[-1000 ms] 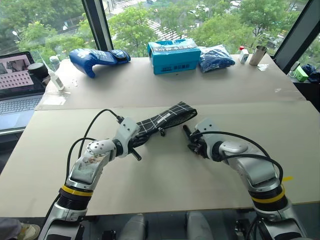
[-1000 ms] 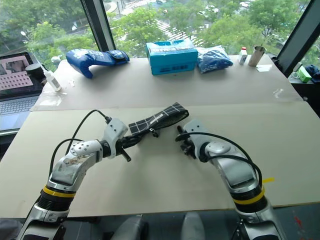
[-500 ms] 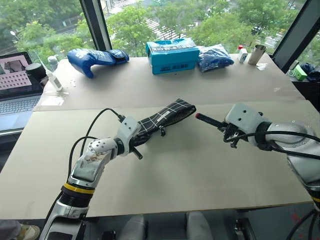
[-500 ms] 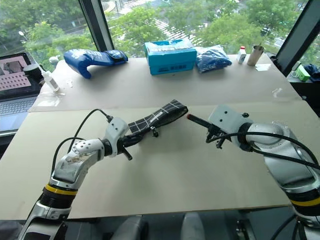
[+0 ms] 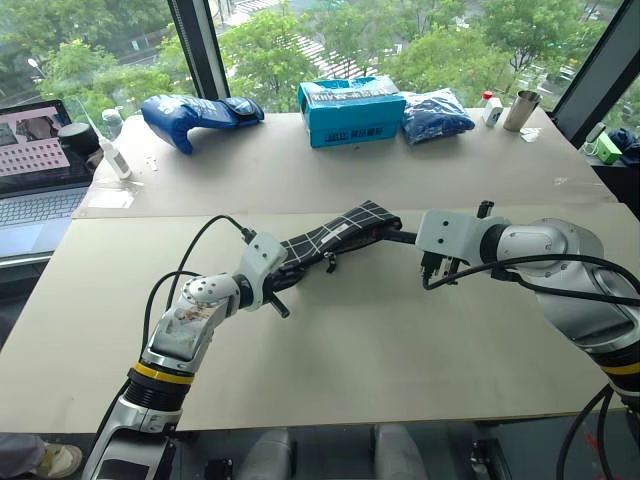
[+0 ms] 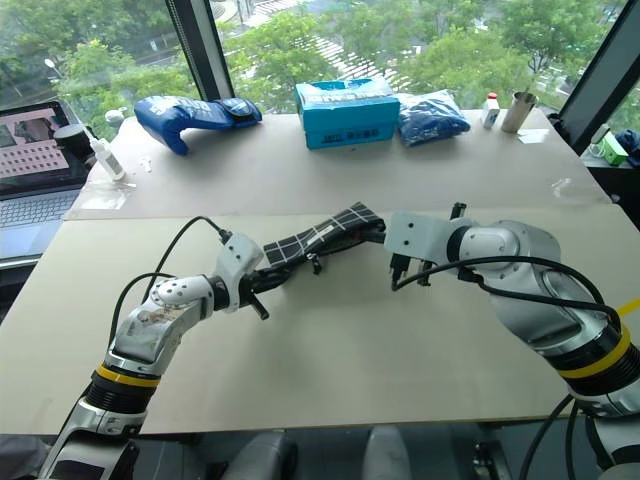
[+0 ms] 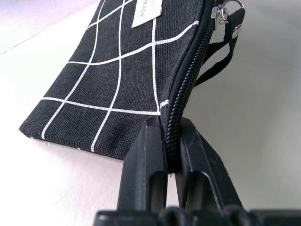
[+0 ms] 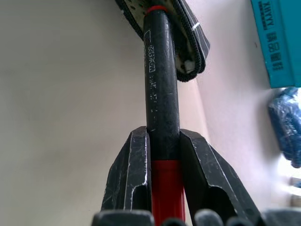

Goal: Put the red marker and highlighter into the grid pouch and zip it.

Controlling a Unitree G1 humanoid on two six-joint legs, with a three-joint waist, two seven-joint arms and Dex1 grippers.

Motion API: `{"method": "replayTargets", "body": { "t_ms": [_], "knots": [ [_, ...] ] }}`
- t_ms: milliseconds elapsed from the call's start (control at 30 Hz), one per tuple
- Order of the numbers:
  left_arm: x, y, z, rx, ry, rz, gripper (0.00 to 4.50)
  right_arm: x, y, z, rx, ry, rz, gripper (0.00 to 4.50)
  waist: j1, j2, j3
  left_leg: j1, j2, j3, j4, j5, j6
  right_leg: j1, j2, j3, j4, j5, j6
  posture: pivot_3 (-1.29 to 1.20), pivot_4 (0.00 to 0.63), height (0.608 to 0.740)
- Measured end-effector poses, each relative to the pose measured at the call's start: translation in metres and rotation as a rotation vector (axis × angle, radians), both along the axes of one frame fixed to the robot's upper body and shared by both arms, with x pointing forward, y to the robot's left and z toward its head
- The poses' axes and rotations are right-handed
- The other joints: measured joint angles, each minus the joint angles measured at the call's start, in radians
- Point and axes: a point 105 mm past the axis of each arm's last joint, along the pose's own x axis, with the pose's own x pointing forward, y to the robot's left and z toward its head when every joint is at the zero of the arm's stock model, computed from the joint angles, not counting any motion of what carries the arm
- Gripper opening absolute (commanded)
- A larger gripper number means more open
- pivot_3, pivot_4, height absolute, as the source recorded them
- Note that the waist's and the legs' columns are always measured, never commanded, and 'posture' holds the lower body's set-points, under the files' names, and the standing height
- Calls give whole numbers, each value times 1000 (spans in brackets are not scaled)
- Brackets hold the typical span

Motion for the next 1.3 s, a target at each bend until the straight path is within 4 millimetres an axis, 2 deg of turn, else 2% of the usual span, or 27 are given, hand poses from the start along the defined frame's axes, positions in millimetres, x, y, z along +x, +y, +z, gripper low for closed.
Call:
{"method": "replayTargets", "body": {
  "t_ms": [167, 233, 333, 433, 533, 800, 900, 967, 1033, 1133, 1300],
  "knots": [
    [0, 0, 0, 0, -1, 0, 0, 3, 2, 0, -19, -13, 12, 509, 0, 0, 0, 0, 0, 0, 0, 0, 0, 0, 0, 0, 0, 0, 0, 0, 150, 740],
    [0, 0, 0, 1, -1, -1, 0, 8, 8, 2, -36, -30, 31, 509, -3, 0, 0, 0, 0, 0, 0, 0, 0, 0, 0, 0, 0, 0, 0, 0, 150, 740],
    [-1, -1, 0, 2, 0, -5, 0, 14, 29, 8, -98, -96, 107, 509, -7, 0, 0, 0, 0, 0, 0, 0, 0, -1, 0, 0, 1, 0, 0, 0, 150, 740],
    [-1, -2, 0, 2, 1, -11, 0, 12, 59, -6, -167, -120, 236, 509, -7, 0, 0, 0, 0, 0, 0, 0, -1, -1, 0, 0, 0, 0, 0, 0, 150, 740],
    [-1, -2, -1, 5, 3, -12, 0, 8, 77, -23, -258, -136, 342, 509, -4, 0, 0, -1, 0, 0, 0, 1, -1, -2, 0, 0, 0, 0, 0, 0, 150, 740],
    [0, -1, -3, 10, 9, -10, 0, 19, 101, -37, -483, -343, 541, 509, -7, 0, 0, -1, 0, 0, -1, 1, -2, -3, 0, 0, 1, 0, 0, 0, 150, 740],
    [0, 0, -3, 14, 12, -8, 0, 24, 110, -45, -511, -400, 613, 509, -12, 0, 0, -1, 0, 0, -1, 1, -2, -4, 0, 0, 1, 0, 0, 0, 150, 740],
    [0, 1, -3, 17, 11, -6, 0, 27, 112, -48, -498, -409, 632, 1525, -16, 0, 0, -1, 0, 0, -1, 1, -2, -3, 0, 1, 1, 0, 0, 0, 150, 740],
    [0, 1, -3, 18, 10, -5, 0, 27, 115, -53, -484, -393, 653, 1990, -20, 0, 0, -1, 0, 0, -1, 1, -2, -3, 0, 1, 1, 0, 0, 0, 150, 740],
    [0, 0, -2, 15, 8, -8, 0, 28, 114, -56, -424, -345, 636, 3116, -23, 0, 0, -1, 0, 0, -1, 1, -2, -4, 0, 1, 1, 0, 0, 0, 150, 740],
    [-2, -3, 2, 6, -7, -17, 0, 43, 89, -23, -219, -292, 474, 3116, -23, 0, 0, -1, 0, 0, -1, 1, -2, -3, 0, 1, 1, 0, 0, 0, 150, 740]
  ]
}}
